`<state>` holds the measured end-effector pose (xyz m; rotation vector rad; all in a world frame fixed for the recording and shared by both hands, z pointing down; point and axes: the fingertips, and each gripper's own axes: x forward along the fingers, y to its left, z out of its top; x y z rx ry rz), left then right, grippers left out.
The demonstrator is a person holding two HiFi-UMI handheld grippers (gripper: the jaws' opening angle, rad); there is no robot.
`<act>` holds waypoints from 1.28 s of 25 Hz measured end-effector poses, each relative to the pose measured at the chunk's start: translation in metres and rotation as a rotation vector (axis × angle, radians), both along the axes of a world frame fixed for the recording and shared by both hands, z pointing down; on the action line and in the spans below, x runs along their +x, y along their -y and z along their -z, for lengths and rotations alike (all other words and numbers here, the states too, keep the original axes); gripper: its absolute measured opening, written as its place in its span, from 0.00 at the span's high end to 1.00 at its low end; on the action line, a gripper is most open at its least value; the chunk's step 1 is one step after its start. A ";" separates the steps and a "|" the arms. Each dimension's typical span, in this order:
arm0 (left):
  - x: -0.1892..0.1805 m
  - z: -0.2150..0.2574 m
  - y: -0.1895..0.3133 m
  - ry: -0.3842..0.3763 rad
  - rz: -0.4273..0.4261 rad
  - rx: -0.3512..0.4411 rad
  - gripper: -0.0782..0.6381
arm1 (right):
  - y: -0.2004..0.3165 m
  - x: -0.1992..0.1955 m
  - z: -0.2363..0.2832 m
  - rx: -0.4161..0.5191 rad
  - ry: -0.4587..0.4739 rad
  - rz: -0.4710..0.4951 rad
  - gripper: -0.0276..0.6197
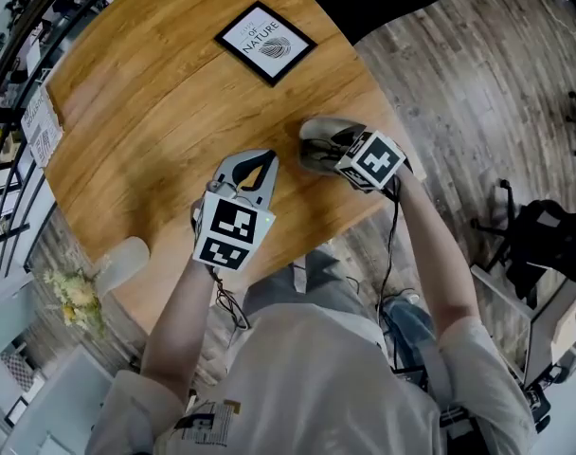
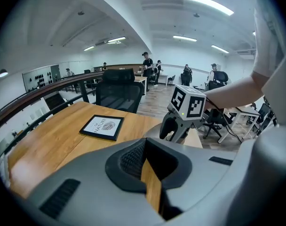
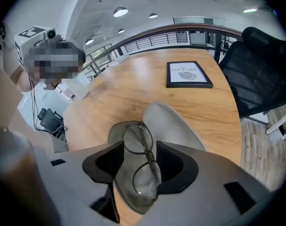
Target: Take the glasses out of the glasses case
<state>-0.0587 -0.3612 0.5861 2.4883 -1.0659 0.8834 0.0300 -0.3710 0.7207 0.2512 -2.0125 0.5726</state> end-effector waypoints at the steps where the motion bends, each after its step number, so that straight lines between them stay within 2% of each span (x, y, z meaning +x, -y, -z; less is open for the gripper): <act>1: -0.001 -0.004 -0.001 0.001 0.000 -0.007 0.87 | -0.003 -0.002 -0.003 -0.021 -0.006 0.016 0.59; 4: -0.007 -0.017 -0.007 0.004 0.019 -0.042 0.87 | -0.015 -0.001 -0.016 -0.072 -0.066 0.076 0.59; 7: -0.010 -0.022 -0.007 -0.001 0.025 -0.049 0.87 | -0.021 0.001 -0.025 -0.055 -0.134 0.130 0.62; 10: -0.011 -0.022 -0.007 -0.002 0.016 -0.049 0.87 | -0.023 0.001 -0.027 -0.048 -0.151 0.122 0.64; 13: -0.011 -0.024 -0.009 0.000 0.010 -0.055 0.87 | -0.025 0.004 -0.026 -0.036 -0.170 0.122 0.75; 15: -0.012 -0.028 -0.013 0.001 0.016 -0.067 0.87 | -0.026 0.005 -0.025 -0.026 -0.173 0.123 0.78; 21: -0.011 -0.029 -0.024 0.001 0.016 -0.067 0.87 | -0.032 -0.001 -0.009 -0.005 -0.119 0.103 0.86; 27: -0.011 -0.016 -0.032 0.002 0.008 -0.040 0.87 | -0.026 0.003 0.024 0.056 -0.067 0.009 0.89; 32: -0.011 0.017 -0.033 -0.005 -0.001 0.022 0.87 | -0.016 0.003 0.080 0.112 0.062 -0.122 0.89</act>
